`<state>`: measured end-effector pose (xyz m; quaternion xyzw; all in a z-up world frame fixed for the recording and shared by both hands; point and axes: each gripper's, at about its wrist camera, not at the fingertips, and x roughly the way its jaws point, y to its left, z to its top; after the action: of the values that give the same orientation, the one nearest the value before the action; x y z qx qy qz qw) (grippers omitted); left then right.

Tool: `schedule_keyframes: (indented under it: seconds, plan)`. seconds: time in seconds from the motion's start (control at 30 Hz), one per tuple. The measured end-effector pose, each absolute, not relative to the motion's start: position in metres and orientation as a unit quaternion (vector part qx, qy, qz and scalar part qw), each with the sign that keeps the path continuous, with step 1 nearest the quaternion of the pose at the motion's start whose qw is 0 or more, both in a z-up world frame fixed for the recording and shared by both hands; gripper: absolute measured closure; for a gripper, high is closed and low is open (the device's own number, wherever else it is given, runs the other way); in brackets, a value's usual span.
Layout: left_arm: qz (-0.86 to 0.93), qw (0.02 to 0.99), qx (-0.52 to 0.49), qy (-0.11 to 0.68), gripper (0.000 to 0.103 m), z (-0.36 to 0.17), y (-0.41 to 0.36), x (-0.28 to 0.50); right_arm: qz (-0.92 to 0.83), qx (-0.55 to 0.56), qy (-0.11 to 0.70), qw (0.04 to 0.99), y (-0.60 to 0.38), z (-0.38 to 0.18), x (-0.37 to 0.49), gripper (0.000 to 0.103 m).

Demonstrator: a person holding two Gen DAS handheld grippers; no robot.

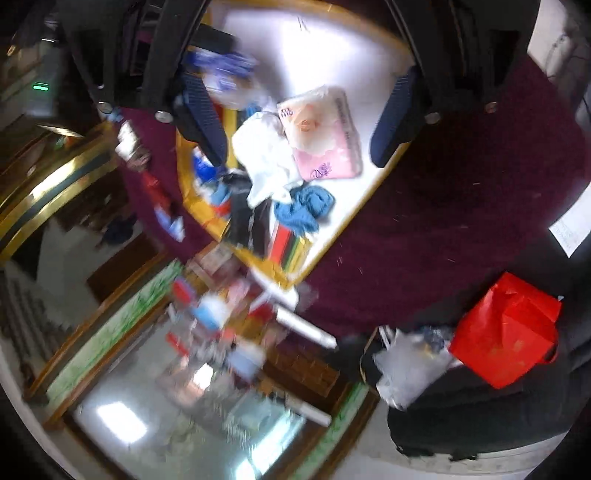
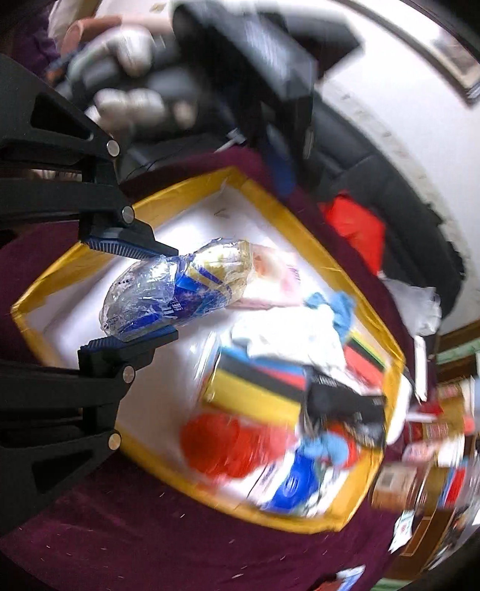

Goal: Organize soft objects
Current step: 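Lower the plastic bag and pink tissue pack into the tray and open both tools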

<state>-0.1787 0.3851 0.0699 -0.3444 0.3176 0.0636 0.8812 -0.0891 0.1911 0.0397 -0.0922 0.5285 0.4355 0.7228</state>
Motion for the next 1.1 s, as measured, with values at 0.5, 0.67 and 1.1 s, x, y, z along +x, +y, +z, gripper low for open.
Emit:
schedule_keyframes:
  seconds: [0.5,0.67,1.1]
  plan:
    - [0.087,0.881,-0.371,0.281,0.012,0.066,0.414,-0.233,0.402,-0.134,0.517,0.744,0.251,0.027,-0.075,0.064]
    - [0.083,0.879,-0.371,0.288,0.012,0.063,0.408,-0.233,0.396,-0.143,0.482,0.768,0.234,0.041,-0.091,0.053]
    - [0.075,0.892,-0.329,0.301,0.012,0.077,0.372,-0.228,0.401,-0.100,0.412,0.812,0.135,0.071,-0.121,0.042]
